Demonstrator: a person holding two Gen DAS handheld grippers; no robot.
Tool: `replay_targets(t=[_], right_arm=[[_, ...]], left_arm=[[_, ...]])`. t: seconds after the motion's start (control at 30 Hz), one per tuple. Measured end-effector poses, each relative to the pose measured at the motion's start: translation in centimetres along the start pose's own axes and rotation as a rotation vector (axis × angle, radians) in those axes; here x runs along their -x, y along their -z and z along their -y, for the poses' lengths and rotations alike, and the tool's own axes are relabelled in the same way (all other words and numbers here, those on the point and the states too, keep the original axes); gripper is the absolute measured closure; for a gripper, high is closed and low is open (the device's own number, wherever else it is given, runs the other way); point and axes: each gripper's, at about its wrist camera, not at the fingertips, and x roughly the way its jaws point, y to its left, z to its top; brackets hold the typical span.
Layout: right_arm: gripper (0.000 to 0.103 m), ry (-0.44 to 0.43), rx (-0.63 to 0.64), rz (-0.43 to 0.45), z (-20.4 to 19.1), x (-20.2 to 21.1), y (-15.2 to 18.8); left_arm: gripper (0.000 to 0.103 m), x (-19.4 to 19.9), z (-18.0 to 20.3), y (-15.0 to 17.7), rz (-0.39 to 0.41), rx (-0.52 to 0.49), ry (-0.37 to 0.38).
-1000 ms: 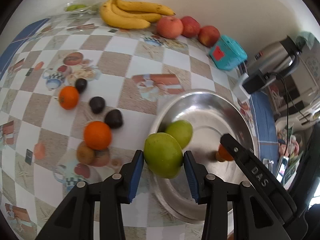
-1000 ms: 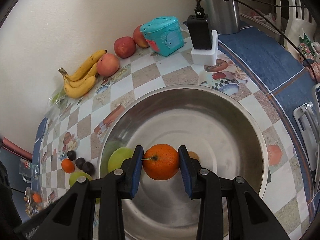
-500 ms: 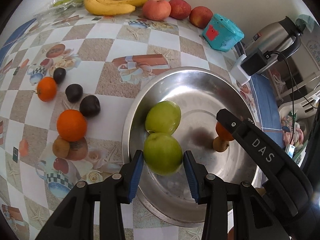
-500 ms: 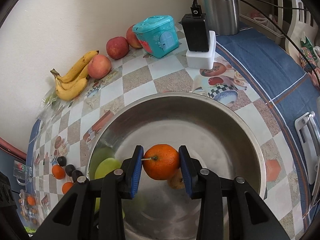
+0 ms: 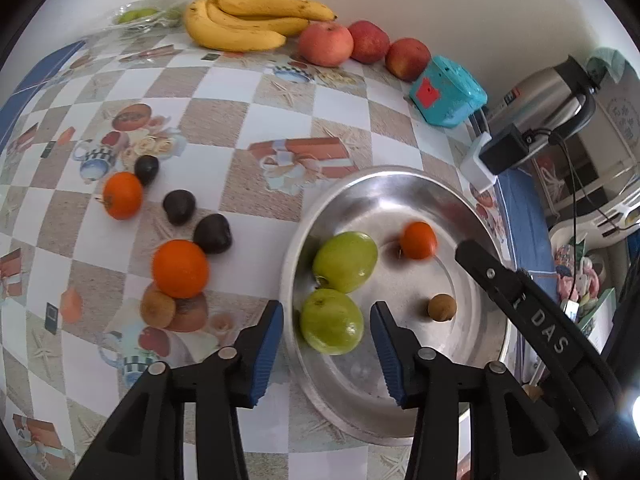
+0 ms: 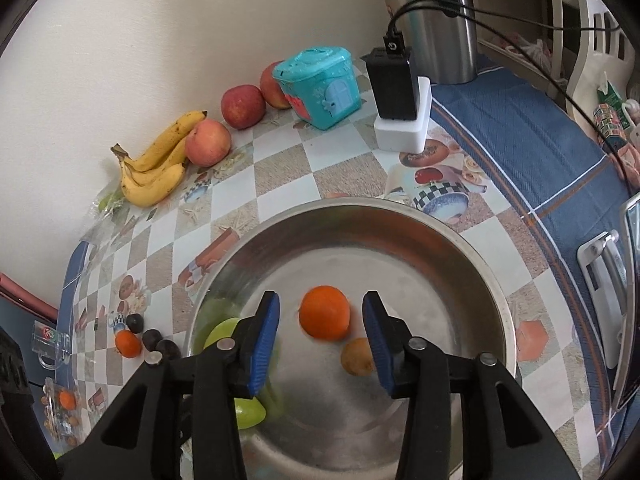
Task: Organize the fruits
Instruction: 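Move both held fruits over the steel bowl and open both grippers, then withdraw both open grippers from the bowl back over the loose fruits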
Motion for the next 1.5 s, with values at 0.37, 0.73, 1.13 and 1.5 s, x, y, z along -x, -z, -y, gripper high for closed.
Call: replay_targets(t=[0.37,0.73,1.13,1.5], right_arm=[[0.051,0.054,0.052,-0.06,-0.8,0.7,2.2],[0.051,0.062,0.128,-0.09,-3.0,1.7,4.2],[0.051,0.071,0.184,-0.114,-5.3,2.3,5.7],[0.051,0.068,0.2,-0.13,-6.3,2.3,5.9]], left_arm=[[0.031,1.0,-6.2,-0.5,0.007,0.149,-0.109],[0.029,1.8,-10.7,0.1,0.003,0.202,-0.195],[0.027,2.8,-12.2,0.2,0.007,0.205,-0.195],[0.027,3.4,-13.6,-0.1,0.016,0.225,-0.205]])
